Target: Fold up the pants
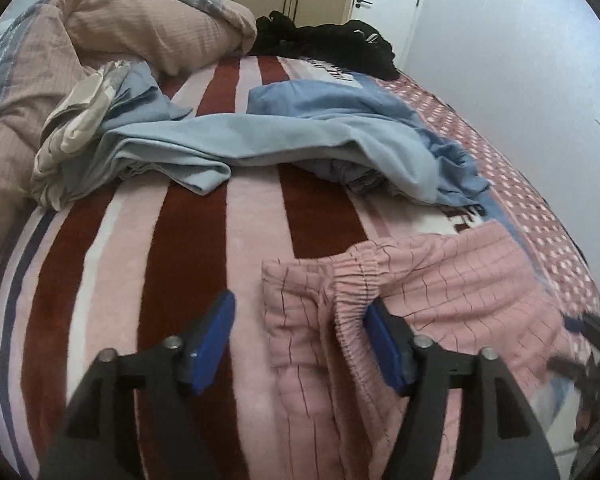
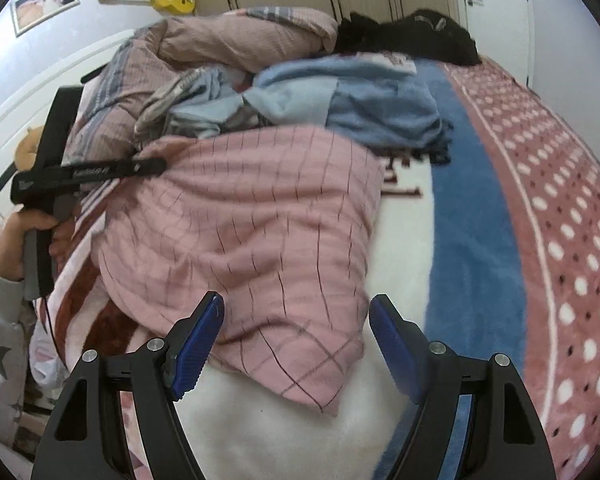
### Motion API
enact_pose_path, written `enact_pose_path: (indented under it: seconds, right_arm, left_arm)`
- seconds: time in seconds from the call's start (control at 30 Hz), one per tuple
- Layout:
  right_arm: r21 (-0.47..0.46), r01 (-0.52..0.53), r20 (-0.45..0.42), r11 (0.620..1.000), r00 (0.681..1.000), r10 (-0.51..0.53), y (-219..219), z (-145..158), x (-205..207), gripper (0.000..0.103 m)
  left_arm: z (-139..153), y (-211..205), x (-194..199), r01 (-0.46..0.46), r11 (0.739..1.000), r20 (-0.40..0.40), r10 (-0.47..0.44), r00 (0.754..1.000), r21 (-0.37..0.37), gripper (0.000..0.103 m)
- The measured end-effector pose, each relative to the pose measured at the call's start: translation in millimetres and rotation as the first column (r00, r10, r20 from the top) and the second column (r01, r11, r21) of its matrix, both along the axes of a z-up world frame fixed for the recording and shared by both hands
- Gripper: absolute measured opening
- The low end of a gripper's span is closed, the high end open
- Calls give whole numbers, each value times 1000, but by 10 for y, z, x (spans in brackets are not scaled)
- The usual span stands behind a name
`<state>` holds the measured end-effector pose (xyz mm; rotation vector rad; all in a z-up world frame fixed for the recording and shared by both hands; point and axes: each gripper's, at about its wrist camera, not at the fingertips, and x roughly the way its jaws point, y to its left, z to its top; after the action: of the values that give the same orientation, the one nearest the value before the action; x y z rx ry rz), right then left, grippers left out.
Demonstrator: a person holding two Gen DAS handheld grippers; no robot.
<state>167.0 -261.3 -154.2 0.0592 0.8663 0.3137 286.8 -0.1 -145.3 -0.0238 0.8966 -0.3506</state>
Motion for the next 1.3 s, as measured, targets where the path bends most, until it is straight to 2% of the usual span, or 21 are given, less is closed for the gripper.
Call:
enact_pose_path:
  seconds: [0.03, 0.07, 0.13, 0.23, 0.33, 0.4, 0.47, 0.57, 0.7, 0.77, 0.9, 0.97, 1.03, 1.1, 1.17, 1.2, 1.23, 1.3]
  right_arm:
    - [5, 5, 17, 1000, 1000, -5, -19, 66, 0, 72]
    - [10, 11, 29, 1000, 1000, -12, -36, 117, 5, 72]
    - [7, 42, 60, 999, 997, -42, -82, 226, 41, 72]
    - [-50, 69, 63, 996, 996, -66, -77, 233, 130, 72]
    - [-112, 82, 17, 990, 997, -80, -72, 16, 179, 72]
    - [-128, 78, -2, 989, 997, -79, -90, -112, 121, 72]
    - [-123, 76, -27, 990, 996, -80, -124, -231, 27, 72]
    - [-64, 92, -60, 994, 994, -96, -217, -387, -141, 72]
    - [-84, 79, -43, 993, 996, -83, -200, -393, -253, 72]
    - [-44, 66, -59, 997, 996, -68, -226, -292, -216, 72]
    - [47, 59, -11, 997, 998, -58, -343, -3, -95, 72]
    - [93, 66, -33, 993, 997, -63, -401, 59, 40, 73]
    - [124, 34, -82, 992, 996, -24, -420, 6, 206, 73]
    - [143, 0, -139, 990, 990, 20, -396, -106, 340, 73]
    - [233, -26, -220, 972, 972, 78, -396, -300, 484, 74]
    - [274, -27, -243, 961, 965, 97, -393, -378, 521, 74]
    - [288, -26, -249, 957, 963, 101, -386, -416, 541, 73]
    - [306, -40, -222, 951, 968, 112, -350, -448, 553, 64]
  left_arm:
    - [22, 20, -42, 5, 1000, -8, -6, 1000, -16, 77]
    - [28, 32, -88, 14, 999, -19, -15, 1000, -36, 78]
    - [0, 25, -175, 30, 997, -36, -32, 999, -65, 79]
    - [-149, 22, -251, 14, 998, -72, -18, 997, -62, 79]
    - [-357, 61, -284, -5, 997, -116, -5, 993, -83, 79]
    - [-438, 81, -297, -16, 996, -118, 5, 993, -93, 82]
    - [-461, 79, -303, -25, 997, -106, 17, 994, -76, 86]
    - [-474, 88, -286, -40, 997, -98, 33, 995, -67, 89]
    - [-462, 164, -250, -55, 994, -121, 43, 992, -97, 91]
    - [-406, 225, -251, -59, 990, -133, 41, 990, -130, 91]
    - [-337, 312, -219, 1, 968, -180, -47, 983, -251, 96]
    - [-388, 320, -180, 4, 960, -216, -67, 974, -279, 98]
    - [-512, 329, -115, -7, 951, -273, -82, 958, -309, 98]
    - [-657, 343, -35, -35, 931, -331, -94, 939, -364, 99]
    - [-690, 334, -5, -25, 908, -325, -124, 937, -418, 100]
    - [-707, 308, 18, -9, 884, -325, -163, 932, -468, 100]
    - [-723, 278, 22, -6, 873, -328, -177, 928, -488, 100]
    - [-722, 191, 35, 3, 881, -325, -178, 929, -473, 98]
